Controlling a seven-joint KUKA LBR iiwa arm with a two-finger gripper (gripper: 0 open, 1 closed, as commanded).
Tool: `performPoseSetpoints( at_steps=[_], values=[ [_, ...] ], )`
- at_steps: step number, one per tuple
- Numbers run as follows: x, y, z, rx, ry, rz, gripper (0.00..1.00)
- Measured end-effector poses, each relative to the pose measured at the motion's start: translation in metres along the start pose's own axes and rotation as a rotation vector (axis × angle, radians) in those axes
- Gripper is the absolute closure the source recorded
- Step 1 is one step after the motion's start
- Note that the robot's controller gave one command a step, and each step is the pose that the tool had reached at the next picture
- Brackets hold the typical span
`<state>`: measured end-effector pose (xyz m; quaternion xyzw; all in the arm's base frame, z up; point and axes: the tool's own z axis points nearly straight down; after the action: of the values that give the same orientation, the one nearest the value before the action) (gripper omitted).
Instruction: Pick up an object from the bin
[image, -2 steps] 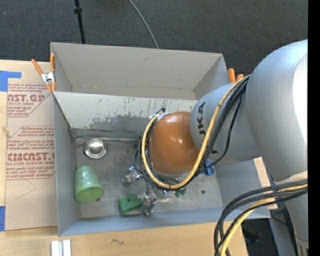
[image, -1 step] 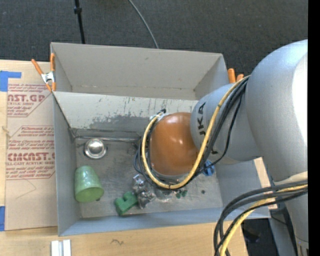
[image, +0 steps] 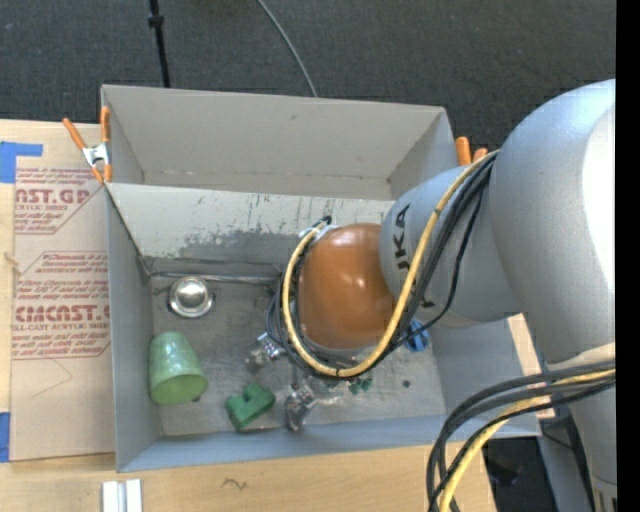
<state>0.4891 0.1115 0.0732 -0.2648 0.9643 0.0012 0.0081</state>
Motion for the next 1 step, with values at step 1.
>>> performPoseSetpoints(
  at_steps=[1],
  values=[
    [-0.0108,0.0221,-0.0015,-0.001,0.008,-0.206,0.0]
  ],
)
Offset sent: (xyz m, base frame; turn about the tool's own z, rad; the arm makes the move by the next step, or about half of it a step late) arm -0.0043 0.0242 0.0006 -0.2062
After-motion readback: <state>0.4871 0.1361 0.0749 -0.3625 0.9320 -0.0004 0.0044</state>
